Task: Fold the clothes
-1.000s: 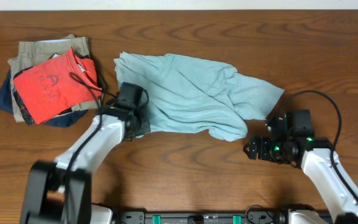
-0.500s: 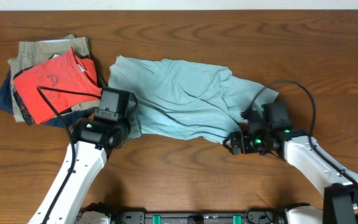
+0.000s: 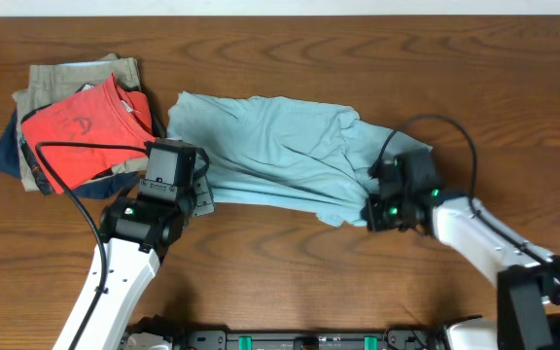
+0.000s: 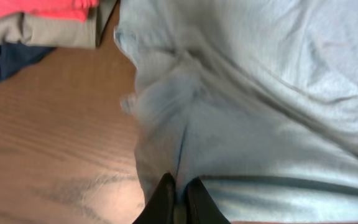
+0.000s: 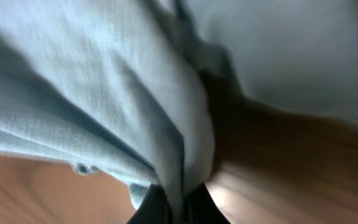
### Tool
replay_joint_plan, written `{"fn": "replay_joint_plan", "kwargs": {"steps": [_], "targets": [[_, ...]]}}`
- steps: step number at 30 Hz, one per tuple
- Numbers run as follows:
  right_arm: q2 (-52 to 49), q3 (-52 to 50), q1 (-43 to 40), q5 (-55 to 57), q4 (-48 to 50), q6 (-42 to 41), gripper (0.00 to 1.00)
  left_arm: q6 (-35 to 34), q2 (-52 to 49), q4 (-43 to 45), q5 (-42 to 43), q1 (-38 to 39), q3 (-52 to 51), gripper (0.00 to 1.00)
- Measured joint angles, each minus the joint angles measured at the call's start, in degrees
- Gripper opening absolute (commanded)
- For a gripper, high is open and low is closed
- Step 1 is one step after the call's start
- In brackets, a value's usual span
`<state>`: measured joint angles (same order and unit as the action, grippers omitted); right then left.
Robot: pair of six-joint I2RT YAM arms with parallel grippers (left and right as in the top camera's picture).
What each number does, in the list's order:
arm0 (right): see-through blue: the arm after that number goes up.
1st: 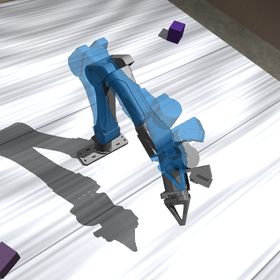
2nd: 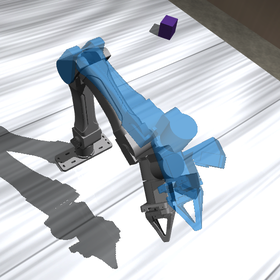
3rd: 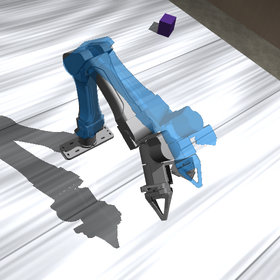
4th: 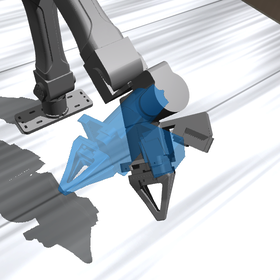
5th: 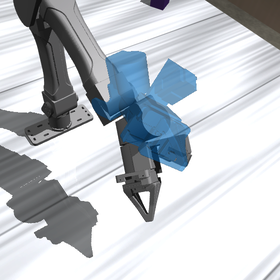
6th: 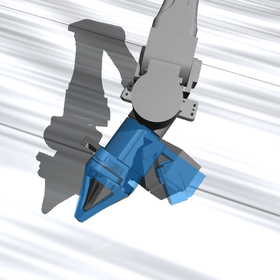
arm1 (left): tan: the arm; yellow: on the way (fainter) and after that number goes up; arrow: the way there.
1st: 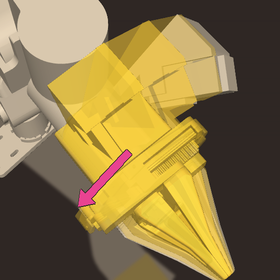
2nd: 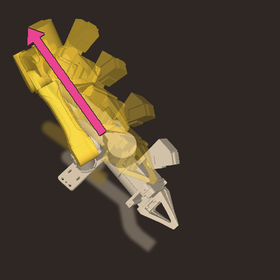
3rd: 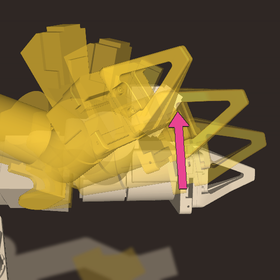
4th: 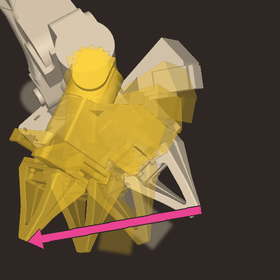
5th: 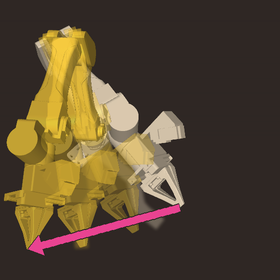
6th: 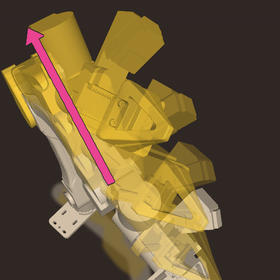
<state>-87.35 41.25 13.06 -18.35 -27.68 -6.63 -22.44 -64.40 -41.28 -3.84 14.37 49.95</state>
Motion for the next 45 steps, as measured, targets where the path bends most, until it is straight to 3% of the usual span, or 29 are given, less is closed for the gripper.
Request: {"fn": "replay_joint_plan", "kwargs": {"steps": [7, 10, 15, 17, 25, 28, 37, 45], "targets": [[1.9, 31.3, -4.2, 7.7, -22.8, 5.8, 0.05, 0.0, 0.0, 2.5, 1.1, 0.3, 0.2, 0.06], [3.7, 37.6, -4.2, 8.5, -29.7, 7.2, 0.28, 0.0, 0.0, 2.5, 1.8, 0.5, 0.2, 0.06], [4.0, 36.9, -4.3, 13.4, -37.0, 7.6, 0.57, 0.0, 0.0, 1.2, -0.4, 0.0, 0.2, 0.06], [3.7, 34.6, -4.3, 14.4, -37.0, 8.0, 0.58, 0.0, 0.0, 1.2, -1.0, -0.1, 0.2, 0.06], [3.3, 24.7, -4.3, 15.6, -33.0, 7.0, 0.56, 0.0, 0.0, 1.2, -2.4, -0.1, 0.2, 0.06], [3.3, 20.9, -4.3, 15.8, -30.1, 6.1, 0.59, 0.0, 0.0, 1.2, -3.7, -0.1, 0.2, 0.06], [3.2, 7.9, -4.3, 15.2, -8.5, -2.2, 0.6, 0.0, 0.0, 1.1, -5.6, -0.1, 0.2, 0.06], [2.3, 1.0, -4.3, 7.2, 8.6, -10.5, 0.57, 0.0, 0.0, 1.1, -5.6, -0.1, 0.2, 0.06]]}}
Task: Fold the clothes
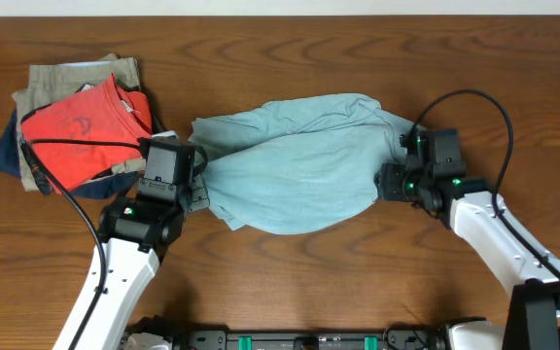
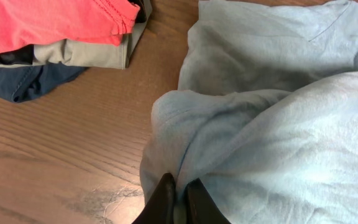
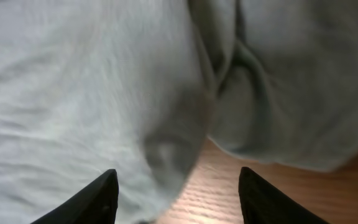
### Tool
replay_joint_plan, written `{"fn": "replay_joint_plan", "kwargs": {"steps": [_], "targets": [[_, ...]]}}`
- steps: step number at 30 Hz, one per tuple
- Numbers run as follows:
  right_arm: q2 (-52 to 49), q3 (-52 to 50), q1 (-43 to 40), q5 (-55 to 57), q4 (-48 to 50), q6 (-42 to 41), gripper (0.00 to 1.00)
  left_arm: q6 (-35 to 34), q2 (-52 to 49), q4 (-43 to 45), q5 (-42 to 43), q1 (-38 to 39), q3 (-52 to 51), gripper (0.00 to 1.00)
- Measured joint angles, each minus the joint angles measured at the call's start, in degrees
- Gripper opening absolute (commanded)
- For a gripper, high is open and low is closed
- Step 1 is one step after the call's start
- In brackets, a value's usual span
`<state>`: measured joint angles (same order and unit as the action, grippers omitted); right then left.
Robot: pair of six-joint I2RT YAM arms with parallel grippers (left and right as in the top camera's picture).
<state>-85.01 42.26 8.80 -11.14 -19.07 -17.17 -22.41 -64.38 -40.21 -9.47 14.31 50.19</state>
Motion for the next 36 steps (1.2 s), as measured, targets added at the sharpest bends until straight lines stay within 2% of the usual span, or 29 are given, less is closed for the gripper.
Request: {"fn": "replay_joint_plan", "kwargs": {"steps": [4, 5, 8, 10, 13, 15, 19, 23, 25, 27, 28, 29, 30, 36], "targets": [[-2.8, -0.8, 0.0, -1.4, 2.9, -2.7, 0.47, 0.0, 0.0, -0.3, 0.0, 0.0, 0.0, 0.06], [-3.7, -0.8, 0.0, -1.7, 3.6, -3.1, 0.41, 0.0, 0.0, -0.4, 0.0, 0.0, 0.0, 0.06], [-5.3, -0.8, 0.0, -2.3, 5.6, -3.9, 0.14, 0.0, 0.0, -0.5, 0.0, 0.0, 0.0, 0.06], [-5.9, -0.9, 0.0, -2.6, 7.0, -4.0, 0.01, 0.0, 0.0, -0.6, 0.0, 0.0, 0.0, 0.06], [-6.3, -0.8, 0.0, -3.2, 7.5, -3.8, 0.01, 0.0, 0.0, -0.7, 0.0, 0.0, 0.0, 0.06], [-6.2, -0.5, 0.0, -3.9, 4.0, -3.0, 0.01, 0.0, 0.0, -0.7, 0.0, 0.0, 0.0, 0.06], [-4.4, 5.5, -1.1, -1.8, -21.5, -1.2, 0.01, 0.0, 0.0, -1.2, -0.2, 0.0, 0.0, 0.06], [-1.0, 16.7, -2.8, 6.3, -41.1, -0.4, 0.01, 0.0, 0.0, -1.3, -0.2, 0.0, 0.0, 0.07], [0.5, 24.9, -3.3, 10.2, -48.2, 0.0, 0.04, 0.0, 0.0, -1.4, -0.1, 0.0, 0.0, 0.06], [1.5, 31.2, -3.5, 12.2, -51.5, 0.9, 0.17, 0.0, 0.0, -1.4, -0.1, 0.0, 0.0, 0.06], [1.9, 34.1, -3.5, 12.7, -52.8, 1.6, 0.28, 0.0, 0.0, -1.3, -0.2, 0.0, 0.0, 0.06], [2.4, 36.3, -3.5, 12.9, -53.5, 3.0, 0.45, 0.0, 0.0, -1.4, -0.2, 0.0, 0.0, 0.06], [2.7, 37.3, -3.5, 12.9, -53.5, 4.0, 0.58, 0.0, 0.0, -1.4, -0.2, 0.0, 0.0, 0.06], [2.0, 37.2, -3.4, 11.8, -52.9, 7.6, 0.6, 0.0, 0.0, -1.4, -0.2, 0.0, 0.0, 0.06]]}}
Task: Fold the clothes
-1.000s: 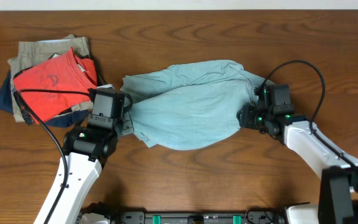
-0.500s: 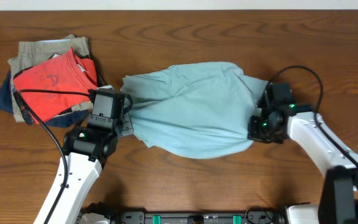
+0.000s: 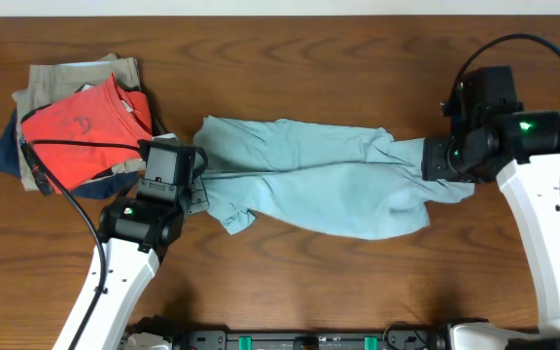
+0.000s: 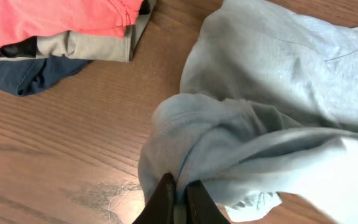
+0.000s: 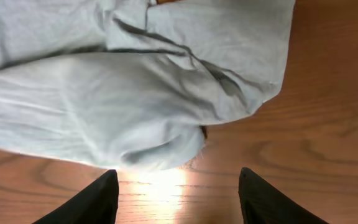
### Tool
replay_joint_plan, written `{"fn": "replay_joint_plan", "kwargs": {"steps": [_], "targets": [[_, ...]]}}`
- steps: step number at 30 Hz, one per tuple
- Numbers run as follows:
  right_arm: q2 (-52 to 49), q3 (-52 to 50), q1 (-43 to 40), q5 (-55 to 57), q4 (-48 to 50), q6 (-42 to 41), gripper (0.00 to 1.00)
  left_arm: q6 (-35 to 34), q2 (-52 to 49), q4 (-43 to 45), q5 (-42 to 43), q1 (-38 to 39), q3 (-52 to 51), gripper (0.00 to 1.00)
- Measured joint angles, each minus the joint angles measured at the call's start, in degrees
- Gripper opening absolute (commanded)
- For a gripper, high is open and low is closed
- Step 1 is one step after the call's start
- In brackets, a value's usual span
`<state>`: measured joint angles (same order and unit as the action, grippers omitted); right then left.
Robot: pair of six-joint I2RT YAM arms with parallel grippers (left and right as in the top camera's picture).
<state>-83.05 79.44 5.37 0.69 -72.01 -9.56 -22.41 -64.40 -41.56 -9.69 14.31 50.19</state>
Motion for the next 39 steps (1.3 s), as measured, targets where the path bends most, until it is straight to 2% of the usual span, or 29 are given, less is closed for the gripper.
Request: {"fn": "replay_joint_plan", "kwargs": {"steps": [4, 10, 16, 21, 25, 26, 27, 28, 33, 37, 39], "targets": [[-0.2, -3.8, 0.0, 0.0, -0.1, -0.1, 0.61, 0.0, 0.0, -0.1, -0.1, 0.0, 0.0, 0.06], [-0.3, -14.1, -0.2, 3.9, 2.9, -4.5, 0.61, 0.0, 0.0, -0.2, -0.2, 0.0, 0.0, 0.06], [-0.6, -25.7, -1.1, 2.8, 14.8, -6.5, 0.61, 0.0, 0.0, -0.2, -0.2, 0.0, 0.0, 0.06], [-0.6, -32.7, -1.1, -4.5, 26.4, -5.7, 0.63, 0.0, 0.0, -0.2, -0.2, 0.0, 0.0, 0.06], [-0.6, -37.8, -1.1, -9.2, 34.5, -4.8, 0.5, 0.0, 0.0, -0.2, -0.2, 0.0, 0.0, 0.06], [-0.6, -39.0, -1.1, -9.8, 36.0, -4.6, 0.42, 0.0, 0.0, -0.3, -0.2, 0.0, 0.0, 0.06], [-0.6, -40.2, -1.1, -10.2, 37.1, -4.4, 0.19, 0.0, 0.0, -0.3, -0.2, 0.0, 0.0, 0.06], [-0.6, -41.0, -1.1, -10.4, 37.7, -4.3, 0.01, 0.0, 0.0, -0.5, -0.2, 0.0, 0.0, 0.06], [-0.6, -42.2, -1.2, -9.6, 34.8, -4.5, 0.01, 0.0, 0.0, -0.7, -0.2, 0.0, 0.0, 0.06], [-1.0, -35.2, -1.9, -4.3, 19.5, -4.4, 0.01, 0.0, 0.0, -0.8, -0.2, 0.0, 0.0, 0.06], [-1.3, -26.8, -3.4, -0.4, 11.3, -4.4, 0.01, 0.0, 0.0, -0.9, -0.1, 0.0, 0.0, 0.06]]}}
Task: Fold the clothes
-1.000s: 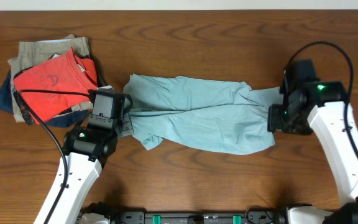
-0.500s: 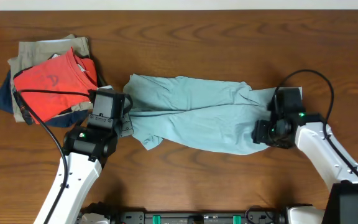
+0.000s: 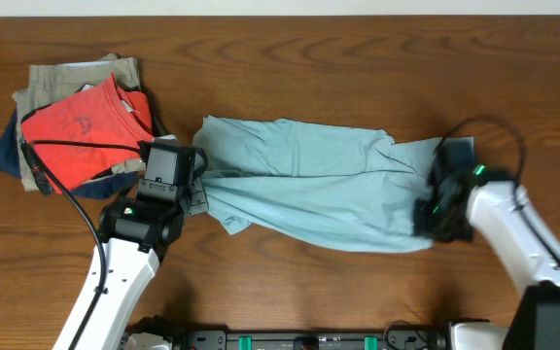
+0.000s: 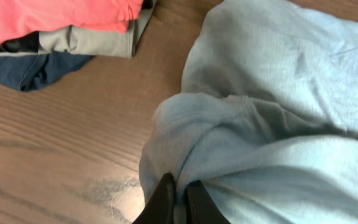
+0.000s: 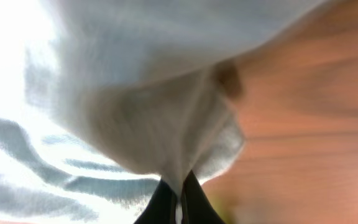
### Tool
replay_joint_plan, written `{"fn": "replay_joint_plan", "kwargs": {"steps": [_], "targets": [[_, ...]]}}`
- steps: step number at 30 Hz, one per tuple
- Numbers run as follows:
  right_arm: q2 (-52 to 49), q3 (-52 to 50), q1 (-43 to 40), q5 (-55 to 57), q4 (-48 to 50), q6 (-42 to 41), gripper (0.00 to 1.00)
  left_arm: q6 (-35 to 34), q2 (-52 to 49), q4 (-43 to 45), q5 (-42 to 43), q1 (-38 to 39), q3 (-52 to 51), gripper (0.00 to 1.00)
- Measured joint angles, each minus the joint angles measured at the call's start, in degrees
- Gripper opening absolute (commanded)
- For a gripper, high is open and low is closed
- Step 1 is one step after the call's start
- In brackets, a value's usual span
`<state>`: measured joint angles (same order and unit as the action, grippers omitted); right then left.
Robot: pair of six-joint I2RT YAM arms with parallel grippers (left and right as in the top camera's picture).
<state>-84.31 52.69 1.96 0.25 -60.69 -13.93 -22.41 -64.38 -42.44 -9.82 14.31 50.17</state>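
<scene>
A light blue shirt (image 3: 309, 185) lies stretched out across the middle of the wooden table. My left gripper (image 4: 178, 190) is shut on the shirt's left edge (image 4: 166, 124), near the stack of folded clothes. My right gripper (image 5: 180, 193) is shut on a bunched fold at the shirt's right end (image 3: 426, 190), low over the table. In the right wrist view the cloth (image 5: 142, 106) fills most of the frame and is blurred.
A stack of folded clothes (image 3: 76, 122) sits at the far left: an orange-red shirt on top, tan and dark blue pieces beneath. Bare wooden table (image 3: 309, 292) lies in front of the shirt and behind it.
My right gripper was open, raised above the shirt's right end; now it is lower, nearer the front, and shut on that end. The left gripper keeps its hold in place.
Both grippers held the crumpled shirt, the right at its lower right. Then the right gripper stood open at the shirt's right side with the cloth bunched toward the left. Later it hung open farther right over a stretched-out shirt. Now it grips the right end.
</scene>
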Motion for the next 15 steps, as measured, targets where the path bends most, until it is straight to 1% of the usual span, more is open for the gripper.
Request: {"fn": "replay_joint_plan", "kwargs": {"steps": [1, 2, 4, 7, 9, 12, 15], "targets": [[-0.1, 4.8, -0.7, 1.6, -3.6, 0.0, 0.03, 0.0, 0.0, 0.1, 0.0, 0.0, 0.0, 0.06], [-0.2, 10.6, -1.5, 3.3, -7.3, 0.0, 0.09, 0.0, 0.0, 0.0, 0.0, 0.0, 0.0, 0.06], [-0.2, 20.8, -2.5, 5.7, -12.2, -0.1, 0.15, 0.0, 0.0, 0.1, 0.0, 0.0, 0.0, 0.06], [0.2, 29.9, -2.8, 7.8, -16.5, -0.3, 0.36, 0.0, 0.0, 0.0, 0.0, 0.0, 0.0, 0.06], [1.0, 32.4, -2.7, 8.5, -18.9, 0.0, 0.44, 0.0, 0.0, 0.0, 0.0, 0.0, 0.0, 0.06], [1.3, 31.4, -2.7, 8.6, -19.5, 0.3, 0.46, 0.0, 0.0, 0.0, 0.0, 0.0, 0.0, 0.06], [1.1, 26.9, -2.7, 8.5, -17.9, 0.3, 0.48, 0.0, 0.0, 0.0, 0.0, 0.0, 0.0, 0.06]]}}
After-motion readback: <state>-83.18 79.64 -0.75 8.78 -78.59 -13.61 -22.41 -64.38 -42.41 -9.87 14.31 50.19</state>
